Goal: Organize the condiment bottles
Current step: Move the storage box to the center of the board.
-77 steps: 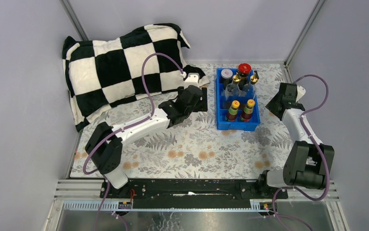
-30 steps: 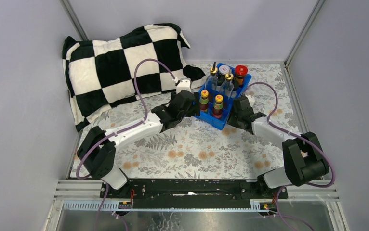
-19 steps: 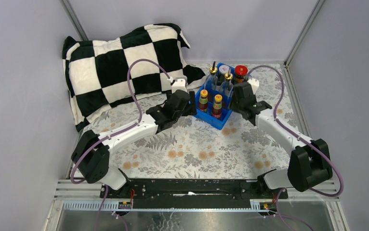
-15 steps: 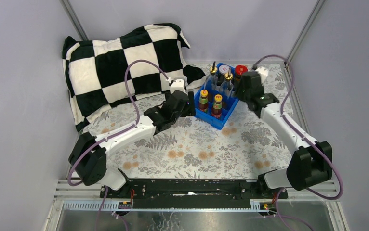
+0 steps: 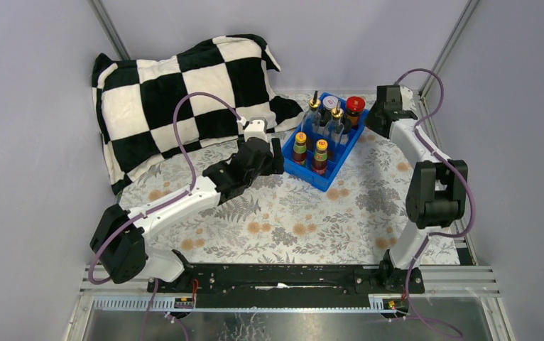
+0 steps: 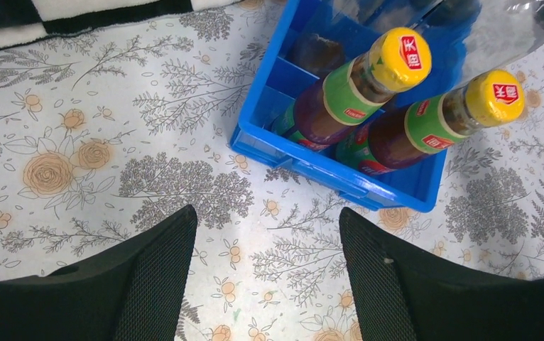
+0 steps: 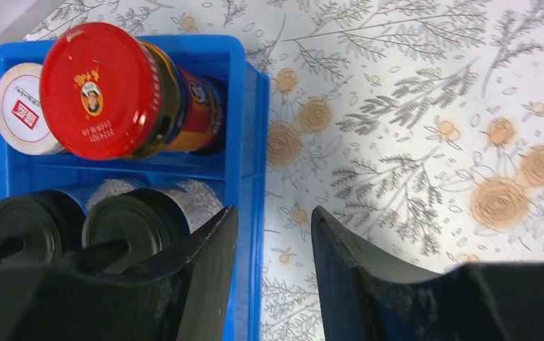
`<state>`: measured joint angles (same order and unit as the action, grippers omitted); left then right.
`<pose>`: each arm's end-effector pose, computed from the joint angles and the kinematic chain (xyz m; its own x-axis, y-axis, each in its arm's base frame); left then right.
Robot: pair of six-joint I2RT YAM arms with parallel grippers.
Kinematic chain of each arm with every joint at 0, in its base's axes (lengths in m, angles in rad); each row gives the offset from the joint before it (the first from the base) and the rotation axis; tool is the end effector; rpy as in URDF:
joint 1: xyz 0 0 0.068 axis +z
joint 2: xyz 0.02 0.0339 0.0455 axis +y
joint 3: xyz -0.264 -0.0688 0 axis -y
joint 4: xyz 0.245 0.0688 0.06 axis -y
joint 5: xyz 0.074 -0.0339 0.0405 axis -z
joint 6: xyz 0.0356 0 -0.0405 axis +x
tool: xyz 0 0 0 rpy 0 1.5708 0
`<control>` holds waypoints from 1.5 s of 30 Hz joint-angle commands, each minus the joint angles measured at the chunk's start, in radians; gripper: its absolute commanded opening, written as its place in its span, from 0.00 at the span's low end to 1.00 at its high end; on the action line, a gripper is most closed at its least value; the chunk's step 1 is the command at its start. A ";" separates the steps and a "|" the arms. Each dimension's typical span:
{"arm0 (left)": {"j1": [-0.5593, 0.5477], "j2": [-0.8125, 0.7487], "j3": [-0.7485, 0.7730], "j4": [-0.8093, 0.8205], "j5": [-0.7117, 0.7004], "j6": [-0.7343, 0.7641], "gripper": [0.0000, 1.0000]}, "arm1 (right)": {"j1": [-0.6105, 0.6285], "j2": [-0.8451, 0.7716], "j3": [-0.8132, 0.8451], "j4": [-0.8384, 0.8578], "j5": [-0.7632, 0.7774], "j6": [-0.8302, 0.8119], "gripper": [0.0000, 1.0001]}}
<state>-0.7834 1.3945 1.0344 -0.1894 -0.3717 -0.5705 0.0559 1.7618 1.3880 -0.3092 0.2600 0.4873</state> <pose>0.2327 -0.2135 0.2873 -0.5480 -0.1644 -0.8202 0.1688 0.9386 -0.3009 0.4041 0.0134 0.2707 -0.4888 0.4259 -0.7614 0.4233 0.8789 0.2198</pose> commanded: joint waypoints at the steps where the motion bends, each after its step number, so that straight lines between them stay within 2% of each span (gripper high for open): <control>1: 0.009 -0.018 -0.030 0.023 0.016 0.002 0.78 | -0.015 0.063 0.107 0.020 -0.037 -0.020 0.50; 8: 0.012 -0.012 -0.039 0.033 0.024 0.010 0.78 | -0.042 0.157 0.190 0.021 -0.055 -0.019 0.50; 16: 0.015 -0.001 -0.033 0.038 0.029 0.020 0.77 | -0.107 0.221 0.206 0.089 -0.162 0.015 0.49; 30: 0.016 0.038 -0.016 0.040 0.028 0.025 0.77 | -0.110 0.277 0.229 0.171 -0.257 0.034 0.49; 45: 0.026 0.053 -0.017 0.050 0.030 0.028 0.77 | -0.110 0.370 0.313 0.148 -0.291 0.024 0.46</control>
<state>-0.7670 1.4376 1.0073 -0.1871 -0.3393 -0.5625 -0.0589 2.1250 1.6638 -0.1692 -0.0143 0.5102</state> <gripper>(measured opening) 0.771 0.473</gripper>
